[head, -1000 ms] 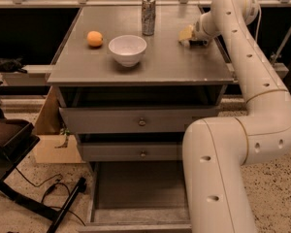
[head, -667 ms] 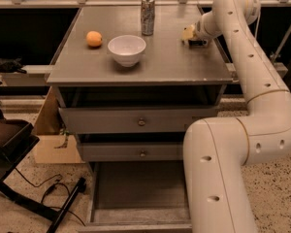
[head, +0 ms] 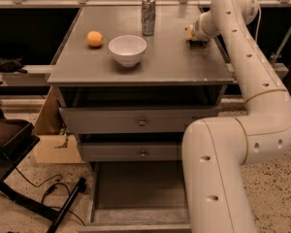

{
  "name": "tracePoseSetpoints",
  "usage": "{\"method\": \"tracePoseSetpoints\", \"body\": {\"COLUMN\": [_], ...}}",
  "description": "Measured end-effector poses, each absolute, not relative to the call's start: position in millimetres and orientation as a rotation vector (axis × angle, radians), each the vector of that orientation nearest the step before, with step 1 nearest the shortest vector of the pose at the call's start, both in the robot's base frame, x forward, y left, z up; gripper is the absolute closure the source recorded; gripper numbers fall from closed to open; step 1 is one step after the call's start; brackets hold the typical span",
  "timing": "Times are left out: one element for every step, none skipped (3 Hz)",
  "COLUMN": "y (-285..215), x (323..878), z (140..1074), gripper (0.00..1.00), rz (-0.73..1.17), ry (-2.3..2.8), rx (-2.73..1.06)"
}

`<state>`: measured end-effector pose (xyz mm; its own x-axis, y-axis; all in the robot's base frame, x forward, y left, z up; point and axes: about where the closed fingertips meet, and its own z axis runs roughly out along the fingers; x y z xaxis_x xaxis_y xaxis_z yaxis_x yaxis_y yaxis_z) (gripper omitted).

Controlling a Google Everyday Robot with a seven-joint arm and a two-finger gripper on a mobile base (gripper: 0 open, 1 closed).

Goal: Place rxbar chocolate into bottom drawer

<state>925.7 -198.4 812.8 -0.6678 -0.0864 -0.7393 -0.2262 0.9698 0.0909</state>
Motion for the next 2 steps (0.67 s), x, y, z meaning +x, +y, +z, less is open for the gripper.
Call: {"method": "tracePoseSetpoints", "body": {"y": [-197.5, -196.0], "x": [923.4, 920.7], "z": [823.6, 828.6], "gripper": [1.00, 1.00], "rz": [0.222, 0.222], "ry": [2.301, 2.300], "rx": [-0.218, -0.217]}}
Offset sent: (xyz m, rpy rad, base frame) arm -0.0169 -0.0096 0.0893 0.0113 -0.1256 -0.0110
